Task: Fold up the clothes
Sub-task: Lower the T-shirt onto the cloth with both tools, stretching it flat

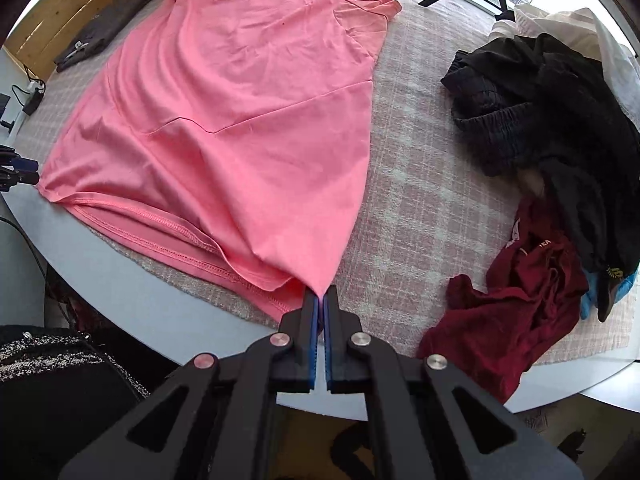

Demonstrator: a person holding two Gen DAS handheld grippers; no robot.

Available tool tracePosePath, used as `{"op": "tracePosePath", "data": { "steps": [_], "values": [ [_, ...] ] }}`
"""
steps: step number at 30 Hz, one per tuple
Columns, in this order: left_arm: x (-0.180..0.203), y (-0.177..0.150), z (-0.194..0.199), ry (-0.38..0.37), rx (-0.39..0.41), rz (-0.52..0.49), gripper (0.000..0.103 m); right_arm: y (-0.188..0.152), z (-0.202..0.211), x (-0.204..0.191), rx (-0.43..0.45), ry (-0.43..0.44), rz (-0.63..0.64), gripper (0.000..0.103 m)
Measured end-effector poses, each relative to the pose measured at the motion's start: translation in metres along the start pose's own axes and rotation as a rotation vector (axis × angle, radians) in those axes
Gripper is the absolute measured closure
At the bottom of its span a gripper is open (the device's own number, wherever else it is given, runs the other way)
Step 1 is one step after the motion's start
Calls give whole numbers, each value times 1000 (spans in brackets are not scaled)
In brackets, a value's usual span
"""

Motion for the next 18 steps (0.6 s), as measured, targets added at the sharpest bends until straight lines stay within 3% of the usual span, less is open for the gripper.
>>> {"op": "tracePosePath", "data": {
  "steps": [2,3,4,5,8,14,18],
  "values": [
    [8,-3,-1,7,11,-28,72,0,-2,-2,-2,4,3,101],
    [12,-4,-2,11,18,-42,82,-1,-3,-2,-4,5,4,101],
    [15,-6,0,11,22,-51,100,-2,-4,-1,-4,5,1,101],
    [18,-7,1,10,26,-60,102,-2,-6,0,-5,6,-3,101],
    [24,-11,10,-5,44,-74,102,-4,-9,4,-4,8,-15,101],
    [1,-36,87,-39,173,21,102,-4,12,17,30,-24,-17,101],
    [-4,-71,94,-60,133,44,102,-21,24,13,14,-6,-18,101]
  ]
}}
Point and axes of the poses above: each gripper's, at about its wrist camera, not at the fingertips, and z roughly against the way its jaws point, x to its right, y to its top, the point moved 7 cm from there along -z, roughly the way its jaws point, and after that the axes turned 1 degree about -y, right-handed, at the moved point
